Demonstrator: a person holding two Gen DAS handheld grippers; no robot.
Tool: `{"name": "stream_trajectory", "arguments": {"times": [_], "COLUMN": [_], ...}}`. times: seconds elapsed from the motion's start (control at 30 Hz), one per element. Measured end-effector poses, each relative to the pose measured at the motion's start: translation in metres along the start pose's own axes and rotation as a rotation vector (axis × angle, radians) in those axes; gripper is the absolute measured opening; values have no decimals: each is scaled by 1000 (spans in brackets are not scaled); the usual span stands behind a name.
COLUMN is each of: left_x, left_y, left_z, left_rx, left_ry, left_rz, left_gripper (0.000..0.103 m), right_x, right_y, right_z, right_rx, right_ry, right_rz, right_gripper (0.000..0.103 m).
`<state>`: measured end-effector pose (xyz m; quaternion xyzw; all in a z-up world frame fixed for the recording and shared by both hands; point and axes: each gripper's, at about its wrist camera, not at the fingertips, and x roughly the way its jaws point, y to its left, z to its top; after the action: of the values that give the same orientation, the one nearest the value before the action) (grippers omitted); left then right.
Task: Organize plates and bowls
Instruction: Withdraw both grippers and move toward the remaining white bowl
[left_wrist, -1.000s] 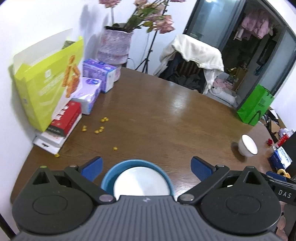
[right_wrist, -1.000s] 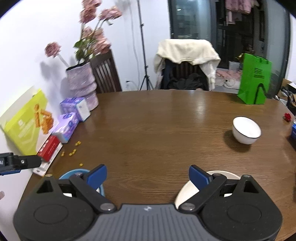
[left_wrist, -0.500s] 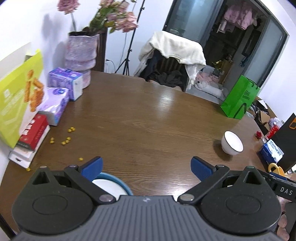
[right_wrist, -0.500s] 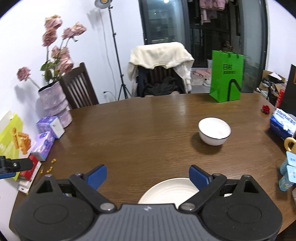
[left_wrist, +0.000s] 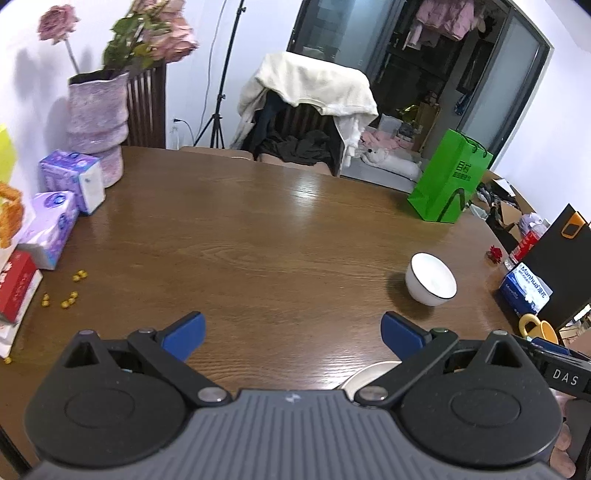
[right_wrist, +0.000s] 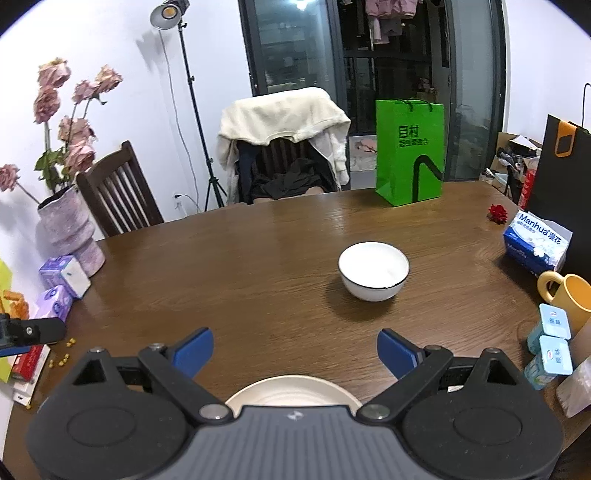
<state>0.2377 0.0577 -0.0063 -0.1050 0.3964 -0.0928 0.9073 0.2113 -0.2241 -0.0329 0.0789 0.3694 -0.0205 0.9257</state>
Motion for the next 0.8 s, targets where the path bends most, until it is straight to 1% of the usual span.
{"name": "stream_trajectory", "arguments": {"times": [0.33, 0.8], "left_x": [40, 103], "left_y": [-44, -101], "left_z": [12, 28], "left_rx": [26, 57], "left_ry": [27, 76], "left_rz": [-32, -20], "left_gripper": [103, 103], "right_x": [23, 76], "right_y": [-40, -89], "right_z": [19, 43], "right_rx": [16, 21], "right_ry": [10, 58], "right_rz": [-31, -22], "right_gripper": [96, 96]}}
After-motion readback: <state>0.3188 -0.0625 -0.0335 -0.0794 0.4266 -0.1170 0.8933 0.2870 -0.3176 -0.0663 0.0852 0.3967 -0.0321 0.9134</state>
